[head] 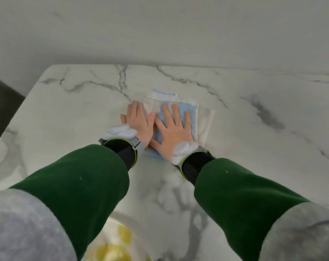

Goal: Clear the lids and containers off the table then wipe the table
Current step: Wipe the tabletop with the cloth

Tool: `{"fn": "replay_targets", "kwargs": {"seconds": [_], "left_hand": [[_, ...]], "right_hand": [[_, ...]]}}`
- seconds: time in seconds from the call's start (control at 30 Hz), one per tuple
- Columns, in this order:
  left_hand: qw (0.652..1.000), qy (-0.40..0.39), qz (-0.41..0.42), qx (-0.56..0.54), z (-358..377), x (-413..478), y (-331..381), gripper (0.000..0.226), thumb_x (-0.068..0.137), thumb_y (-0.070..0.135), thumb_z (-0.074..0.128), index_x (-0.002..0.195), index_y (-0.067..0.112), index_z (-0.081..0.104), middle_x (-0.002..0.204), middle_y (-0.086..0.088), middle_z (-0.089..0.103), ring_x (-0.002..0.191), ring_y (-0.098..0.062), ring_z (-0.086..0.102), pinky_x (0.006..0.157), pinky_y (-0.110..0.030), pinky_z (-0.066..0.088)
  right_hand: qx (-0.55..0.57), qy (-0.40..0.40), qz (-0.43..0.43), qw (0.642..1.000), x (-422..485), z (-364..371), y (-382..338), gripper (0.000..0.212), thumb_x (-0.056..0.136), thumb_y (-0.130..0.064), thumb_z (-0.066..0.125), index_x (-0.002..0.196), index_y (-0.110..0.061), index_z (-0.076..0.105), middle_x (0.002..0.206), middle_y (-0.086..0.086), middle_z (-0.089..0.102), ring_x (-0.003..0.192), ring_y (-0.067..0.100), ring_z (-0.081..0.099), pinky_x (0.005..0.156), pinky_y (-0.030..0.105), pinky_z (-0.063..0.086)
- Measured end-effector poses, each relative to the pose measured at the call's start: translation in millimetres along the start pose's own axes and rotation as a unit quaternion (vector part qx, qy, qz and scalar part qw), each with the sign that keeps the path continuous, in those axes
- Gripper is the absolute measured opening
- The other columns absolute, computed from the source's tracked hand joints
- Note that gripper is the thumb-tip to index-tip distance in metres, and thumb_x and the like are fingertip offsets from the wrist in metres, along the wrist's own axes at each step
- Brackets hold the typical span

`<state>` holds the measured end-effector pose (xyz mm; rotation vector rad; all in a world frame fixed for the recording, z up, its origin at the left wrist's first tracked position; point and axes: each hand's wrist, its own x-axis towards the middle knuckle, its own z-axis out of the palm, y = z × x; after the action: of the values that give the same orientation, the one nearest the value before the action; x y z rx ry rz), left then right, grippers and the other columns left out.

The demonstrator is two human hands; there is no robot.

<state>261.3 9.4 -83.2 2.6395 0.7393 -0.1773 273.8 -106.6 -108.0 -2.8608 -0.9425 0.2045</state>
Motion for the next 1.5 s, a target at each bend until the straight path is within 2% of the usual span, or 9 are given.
{"fn": "replay_targets", "kwargs": {"seconds": [0.2, 0.3, 0.4, 0.47, 0.63, 0.87, 1.17, 1.37, 1.5], "left_hand": [[0.998, 0.001, -0.014, 0.069, 22.8, 25.5, 43.7, 0.058, 0.102, 0.04, 0.017, 0.153, 0.015, 0.006, 0.162, -0.002, -0.006, 0.149, -0.024, -0.009, 0.119, -0.052, -0.007], [0.992, 0.0, 0.03, 0.123, 28.6, 38.7, 60.3, 0.06, 0.102, 0.039, 0.017, 0.153, 0.011, 0.001, 0.161, -0.006, -0.01, 0.149, -0.024, -0.01, 0.12, -0.052, -0.007], [0.99, -0.006, 0.03, 0.136, 42.8, 41.9, 62.0, 0.065, 0.101, 0.04, 0.02, 0.152, 0.008, -0.004, 0.161, -0.009, -0.011, 0.149, -0.026, -0.008, 0.12, -0.053, -0.004], [0.989, 0.001, 0.032, 0.141, 46.9, 43.7, 59.1, 0.066, 0.101, 0.041, 0.022, 0.152, 0.007, -0.003, 0.161, -0.009, -0.01, 0.15, -0.027, -0.007, 0.119, -0.054, -0.003], [0.988, -0.024, 0.017, 0.153, 46.4, 53.0, 59.4, 0.07, 0.101, 0.044, 0.024, 0.152, 0.006, -0.006, 0.16, -0.008, -0.014, 0.149, -0.026, -0.01, 0.118, -0.053, -0.003], [0.991, -0.038, 0.003, 0.13, 39.9, 49.3, 62.0, 0.069, 0.101, 0.041, 0.026, 0.152, 0.011, -0.007, 0.16, -0.004, -0.017, 0.149, -0.022, -0.013, 0.12, -0.048, -0.006], [0.989, -0.042, 0.008, 0.144, 46.1, 55.7, 54.8, 0.07, 0.1, 0.043, 0.024, 0.152, 0.01, -0.007, 0.16, -0.005, -0.015, 0.149, -0.026, -0.012, 0.118, -0.051, -0.005], [0.989, -0.039, 0.007, 0.139, 38.6, 46.6, 65.9, 0.067, 0.101, 0.038, 0.027, 0.152, 0.006, -0.002, 0.161, -0.009, -0.01, 0.149, -0.029, -0.008, 0.12, -0.049, -0.001], [0.987, -0.049, -0.022, 0.15, 27.8, 31.3, 91.0, 0.058, 0.104, 0.025, 0.025, 0.151, 0.0, 0.002, 0.16, -0.015, -0.006, 0.149, -0.03, -0.005, 0.121, -0.043, 0.0]], "right_hand": [[0.023, 0.028, 0.176, 0.984, 11.6, -16.9, 142.6, 0.078, 0.082, -0.077, 0.018, 0.148, -0.036, 0.013, 0.16, 0.005, -0.005, 0.147, 0.031, -0.007, 0.116, 0.058, -0.003], [-0.035, 0.033, 0.223, 0.974, 20.0, -25.7, 176.8, 0.077, 0.082, -0.077, 0.011, 0.142, -0.031, 0.026, 0.157, 0.012, 0.014, 0.145, 0.037, 0.006, 0.114, 0.061, 0.005], [-0.1, 0.065, 0.187, 0.975, 41.4, -30.3, 170.3, 0.077, 0.083, -0.074, 0.014, 0.127, -0.019, 0.046, 0.143, 0.022, 0.035, 0.141, 0.042, 0.016, 0.112, 0.066, 0.004], [-0.072, 0.072, 0.152, 0.983, 58.2, -33.0, 158.1, 0.073, 0.085, -0.071, 0.023, 0.127, -0.017, 0.047, 0.152, 0.022, 0.022, 0.145, 0.04, 0.003, 0.113, 0.063, -0.002], [0.0, 0.051, 0.072, 0.996, 108.3, -22.1, 104.7, 0.076, 0.088, -0.069, 0.022, 0.151, -0.029, 0.008, 0.161, 0.003, -0.001, 0.146, 0.036, -0.006, 0.114, 0.06, -0.002], [0.001, 0.036, 0.008, 0.999, 99.0, -26.1, 155.5, 0.059, 0.093, -0.061, 0.019, 0.148, -0.042, 0.008, 0.16, -0.006, 0.0, 0.148, 0.026, -0.005, 0.118, 0.052, -0.004], [0.003, -0.012, 0.331, 0.944, 7.7, -51.0, 258.4, 0.066, 0.093, -0.061, 0.01, 0.15, -0.032, -0.007, 0.16, 0.004, -0.011, 0.146, 0.033, -0.011, 0.116, 0.056, -0.004], [-0.004, 0.024, 0.091, 0.996, -16.4, -22.6, 123.3, 0.067, 0.093, -0.061, 0.022, 0.151, -0.031, 0.009, 0.161, 0.005, -0.001, 0.147, 0.034, -0.007, 0.117, 0.056, -0.006], [-0.01, 0.014, -0.003, 1.0, -38.3, -18.1, 132.1, 0.066, 0.092, -0.064, 0.02, 0.15, -0.035, 0.008, 0.161, 0.0, 0.0, 0.148, 0.028, -0.007, 0.118, 0.052, -0.005]]}}
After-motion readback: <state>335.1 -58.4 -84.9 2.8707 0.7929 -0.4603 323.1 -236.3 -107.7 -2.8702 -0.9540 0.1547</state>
